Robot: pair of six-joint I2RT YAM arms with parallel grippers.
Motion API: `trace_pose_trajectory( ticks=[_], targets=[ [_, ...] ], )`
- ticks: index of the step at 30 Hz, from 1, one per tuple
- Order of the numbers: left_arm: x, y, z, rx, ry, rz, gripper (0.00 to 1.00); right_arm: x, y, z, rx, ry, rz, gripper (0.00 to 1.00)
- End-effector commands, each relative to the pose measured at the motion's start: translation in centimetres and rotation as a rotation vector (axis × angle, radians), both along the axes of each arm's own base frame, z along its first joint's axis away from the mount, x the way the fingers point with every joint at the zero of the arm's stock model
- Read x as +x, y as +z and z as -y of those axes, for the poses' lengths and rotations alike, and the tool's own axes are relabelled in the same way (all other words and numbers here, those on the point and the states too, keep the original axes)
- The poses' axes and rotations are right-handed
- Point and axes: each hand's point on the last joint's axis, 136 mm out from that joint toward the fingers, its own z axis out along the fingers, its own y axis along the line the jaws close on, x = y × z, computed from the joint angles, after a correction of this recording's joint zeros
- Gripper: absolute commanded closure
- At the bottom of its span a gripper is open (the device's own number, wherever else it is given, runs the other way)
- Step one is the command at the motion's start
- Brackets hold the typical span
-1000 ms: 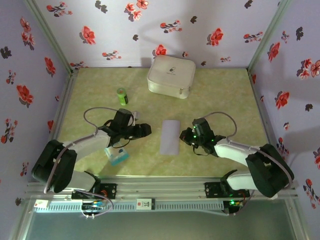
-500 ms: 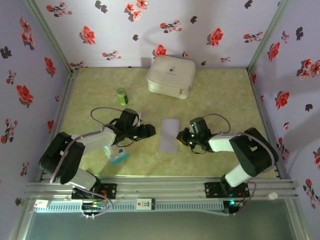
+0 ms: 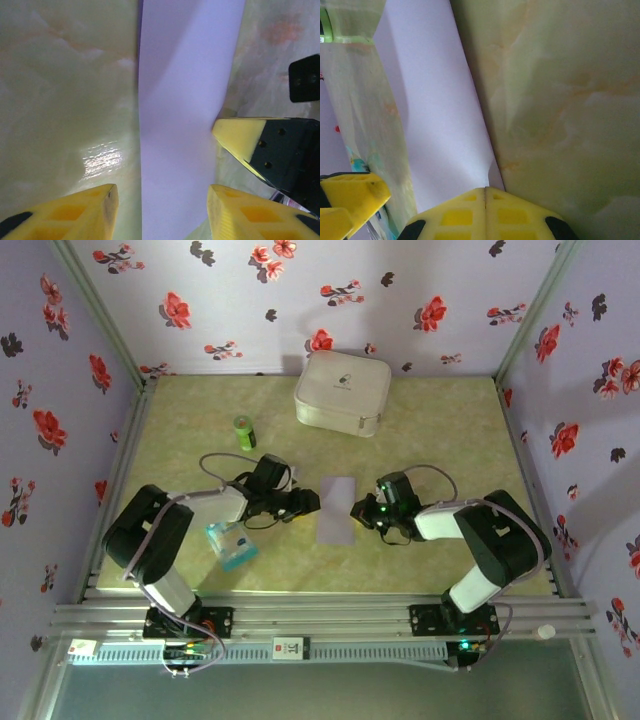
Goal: Fold a paper plane with a square sheet of paper (pick it up from the middle)
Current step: Third fold the triangle at the center of the table.
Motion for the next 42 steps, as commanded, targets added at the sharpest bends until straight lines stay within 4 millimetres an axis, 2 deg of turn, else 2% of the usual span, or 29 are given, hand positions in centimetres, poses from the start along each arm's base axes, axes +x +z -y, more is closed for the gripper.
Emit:
trace_pose_trajectory(
  ticks=[1,10,19,30,35,42],
  targets=[
    [0.0,0.2,1.2,-0.029,-0.019,-0.017,0.51,-1.0,-1.9,1.2,-0.08,0.002,-0.06,0.97],
    [-0.1,-0.5,2.4,-0.085,-0.017,-0.061,0.57,-1.1,-1.9,1.5,-0.1,0.001,-0.064,0.96],
    [-0.3,-1.7,2.4,-0.088,0.0,-0.092,0.62,-1.1,-1.8,1.6,-0.102,-0.005,-0.062,0.96],
    [-0.3,-2.1,1.8,-0.063,0.022,-0.093,0.57,-1.1,-1.7,1.6,-0.103,-0.006,-0.062,0.96],
    [0.2,-1.9,0.7,-0.019,0.075,-0.062,0.56,-1.1,-1.7,1.7,-0.104,-0.006,-0.062,0.96],
    [0.1,-2.4,0.8,-0.029,0.077,-0.083,0.57,-1.0,-1.8,1.5,-0.102,-0.004,-0.065,0.96]
  ],
)
